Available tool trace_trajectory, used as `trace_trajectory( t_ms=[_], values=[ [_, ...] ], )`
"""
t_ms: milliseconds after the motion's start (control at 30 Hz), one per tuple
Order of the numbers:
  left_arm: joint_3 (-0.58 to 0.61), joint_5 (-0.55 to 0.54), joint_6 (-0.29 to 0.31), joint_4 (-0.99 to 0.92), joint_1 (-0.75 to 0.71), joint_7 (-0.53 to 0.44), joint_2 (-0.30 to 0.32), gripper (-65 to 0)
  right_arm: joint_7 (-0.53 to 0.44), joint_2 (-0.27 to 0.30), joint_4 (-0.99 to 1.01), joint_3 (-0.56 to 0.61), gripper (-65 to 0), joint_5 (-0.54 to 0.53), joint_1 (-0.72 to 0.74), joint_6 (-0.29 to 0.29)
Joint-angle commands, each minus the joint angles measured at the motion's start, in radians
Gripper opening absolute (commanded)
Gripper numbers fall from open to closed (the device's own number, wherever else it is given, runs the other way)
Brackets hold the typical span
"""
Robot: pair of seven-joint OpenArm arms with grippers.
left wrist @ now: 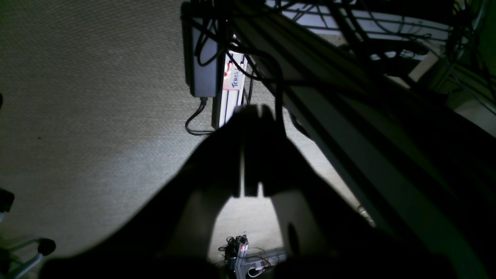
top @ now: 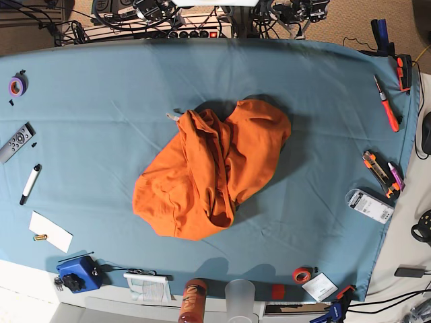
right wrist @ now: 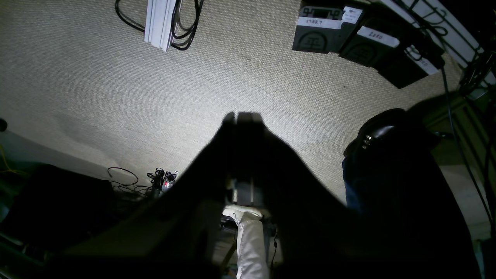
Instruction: Layout the t-shirt on the table in an organized manner, then fold the t-shirt properly
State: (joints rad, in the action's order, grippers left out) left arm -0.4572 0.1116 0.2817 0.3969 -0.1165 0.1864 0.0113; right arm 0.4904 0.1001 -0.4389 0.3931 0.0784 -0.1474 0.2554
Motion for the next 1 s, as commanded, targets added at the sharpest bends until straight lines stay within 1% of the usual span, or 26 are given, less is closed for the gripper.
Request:
trace_trajectory(
  t_ms=[0,167,333,533,667,867,967],
  values=[
    [0.003,-0.003,0.008,0.008,-0.004,-0.004,0.001,-65.0,0.010,0.008,-0.007,0.000,-65.0,-0.003,-0.005,0.005],
    [0.003,-0.002,0.008,0.021,-0.021,-0.003,0.009,-65.0,0.011,0.011,-0.007,0.000,-65.0,-0.005,-0.005,0.005],
    [0.003,0.001,0.006,0.098,-0.092,-0.005,0.009,-65.0,0.016,0.031,-0.016,0.000,-65.0,-0.020,-0.005,0.011],
    [0.003,0.000,0.005,0.220,-0.183,-0.004,0.027,-65.0,0.102,0.088,-0.107,0.000,-65.0,-0.142,-0.008,0.010],
    [0.003,-0.002,0.004,0.287,-0.247,-0.004,0.049,-65.0,0.136,0.132,-0.146,0.000,-65.0,-0.175,-0.011,0.010],
    [0.003,-0.121,0.008,0.394,-0.354,-0.003,0.089,-65.0,0.137,0.199,-0.199,0.000,-65.0,-0.178,-0.064,0.010],
    [0.003,-0.174,0.014,0.470,-0.406,0.022,0.104,-65.0,0.140,0.244,-0.264,0.000,-65.0,-0.232,-0.118,0.010]
  ],
)
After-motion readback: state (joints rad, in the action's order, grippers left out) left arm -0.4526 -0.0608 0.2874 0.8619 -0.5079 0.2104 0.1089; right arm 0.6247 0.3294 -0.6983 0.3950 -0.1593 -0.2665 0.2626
